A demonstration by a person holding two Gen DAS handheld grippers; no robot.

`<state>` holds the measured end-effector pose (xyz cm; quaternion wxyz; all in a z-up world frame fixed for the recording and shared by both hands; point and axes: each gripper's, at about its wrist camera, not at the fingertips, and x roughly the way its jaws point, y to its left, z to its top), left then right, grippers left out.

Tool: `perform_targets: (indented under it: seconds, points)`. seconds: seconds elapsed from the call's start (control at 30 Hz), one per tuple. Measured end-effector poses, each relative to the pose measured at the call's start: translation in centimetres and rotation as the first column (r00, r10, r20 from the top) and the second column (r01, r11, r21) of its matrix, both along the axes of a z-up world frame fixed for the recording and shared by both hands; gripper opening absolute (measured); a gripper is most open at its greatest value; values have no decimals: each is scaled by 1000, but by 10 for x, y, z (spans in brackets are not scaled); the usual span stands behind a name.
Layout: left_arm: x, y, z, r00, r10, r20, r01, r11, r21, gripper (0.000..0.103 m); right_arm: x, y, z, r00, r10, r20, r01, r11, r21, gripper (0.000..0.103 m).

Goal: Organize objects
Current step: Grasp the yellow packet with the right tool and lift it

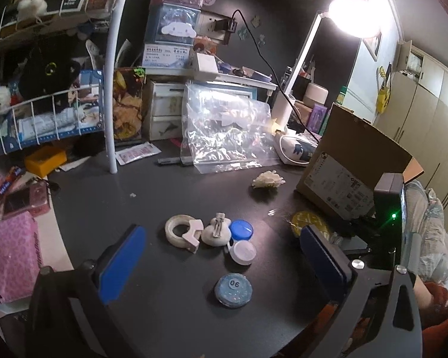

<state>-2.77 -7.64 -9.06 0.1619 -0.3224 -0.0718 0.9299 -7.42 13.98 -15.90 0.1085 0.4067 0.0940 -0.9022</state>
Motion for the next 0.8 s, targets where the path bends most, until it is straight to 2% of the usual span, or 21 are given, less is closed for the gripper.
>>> perform_targets:
  seconds: [0.17,0.27,0.33,0.43,0.57,0.63,0.7,0.8]
  points:
    - [-3,6,3,999,-48,22,47,998,40,102,4,-1,6,999,29,-22,-29,1000,-11,65]
    - [-5,11,10,996,-85,21,83,995,62,102,11,-7,19,993,106,-49,-109,993,-48,65]
    - [-7,16,18,993,-113,19,111,991,78,102,16,-16,34,977,202,-74,-208,975,-83,65]
    - [-8,21,31,990,-139,4,138,985,104,101,24,-29,58,938,328,-109,-340,933,-117,65]
    - [-6,30,52,989,-144,-24,146,983,111,83,35,-44,96,862,472,-184,-494,863,-102,65]
    - [-4,39,65,989,-139,-48,143,986,89,80,38,-44,112,835,506,-218,-533,842,-88,65]
    - [-4,49,76,986,-150,-67,156,984,82,70,42,-39,125,814,524,-251,-556,828,-73,65]
    - [-8,71,94,981,-166,-96,175,981,86,63,41,-23,144,792,538,-289,-576,815,-64,65]
